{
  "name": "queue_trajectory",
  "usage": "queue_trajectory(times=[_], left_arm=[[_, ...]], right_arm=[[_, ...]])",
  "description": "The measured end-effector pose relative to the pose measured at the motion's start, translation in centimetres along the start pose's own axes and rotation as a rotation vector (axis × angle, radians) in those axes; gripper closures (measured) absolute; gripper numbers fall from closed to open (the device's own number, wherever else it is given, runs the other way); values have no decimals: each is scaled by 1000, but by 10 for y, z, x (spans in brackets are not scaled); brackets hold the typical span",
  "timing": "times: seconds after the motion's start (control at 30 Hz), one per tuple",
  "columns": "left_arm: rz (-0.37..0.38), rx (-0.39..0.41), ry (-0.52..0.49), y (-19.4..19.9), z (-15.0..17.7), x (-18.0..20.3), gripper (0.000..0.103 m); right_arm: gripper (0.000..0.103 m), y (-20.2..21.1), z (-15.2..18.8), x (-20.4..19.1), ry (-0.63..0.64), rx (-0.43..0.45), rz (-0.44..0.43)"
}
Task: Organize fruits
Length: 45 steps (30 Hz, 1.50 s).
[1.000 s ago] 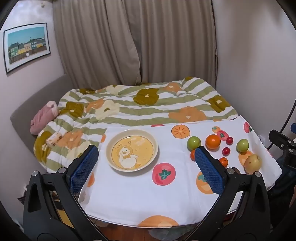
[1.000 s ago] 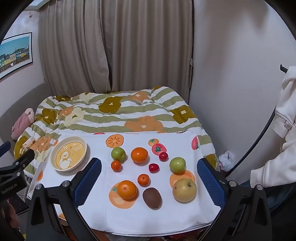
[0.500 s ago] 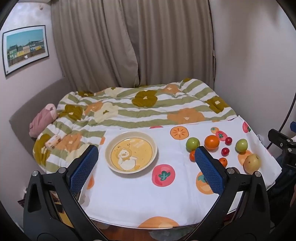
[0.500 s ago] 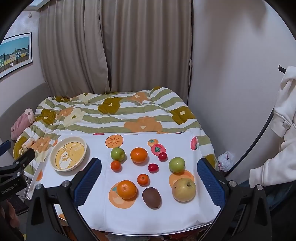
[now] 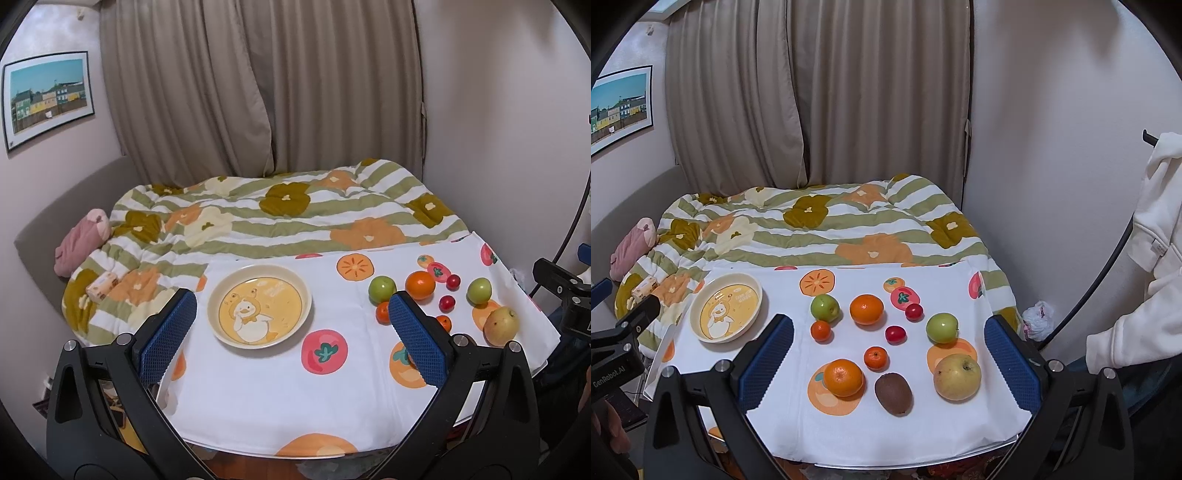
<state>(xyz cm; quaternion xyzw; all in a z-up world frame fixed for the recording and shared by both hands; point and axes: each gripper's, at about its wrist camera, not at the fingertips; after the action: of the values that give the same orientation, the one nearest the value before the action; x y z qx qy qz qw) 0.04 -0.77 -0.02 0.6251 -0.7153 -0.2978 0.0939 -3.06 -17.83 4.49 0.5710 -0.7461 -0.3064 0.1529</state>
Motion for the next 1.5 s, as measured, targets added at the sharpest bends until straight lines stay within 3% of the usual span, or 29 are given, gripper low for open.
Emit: queue_trajectory(times=[1.5], left_arm=[[2, 19, -15, 5, -1, -4, 0]], right_arm=[[0, 6, -2, 0, 8, 8, -2]])
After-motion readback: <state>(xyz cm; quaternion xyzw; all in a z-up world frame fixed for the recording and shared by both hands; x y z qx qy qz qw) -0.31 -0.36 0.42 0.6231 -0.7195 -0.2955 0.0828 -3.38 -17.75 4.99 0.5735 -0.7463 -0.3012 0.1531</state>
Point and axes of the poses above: each gripper's, at about its wrist camera, not at the fingertips, and y roughly against the way its jaws point, x to its right, z to its underside, and after that the axes turned 9 degrees about -y, right-handed
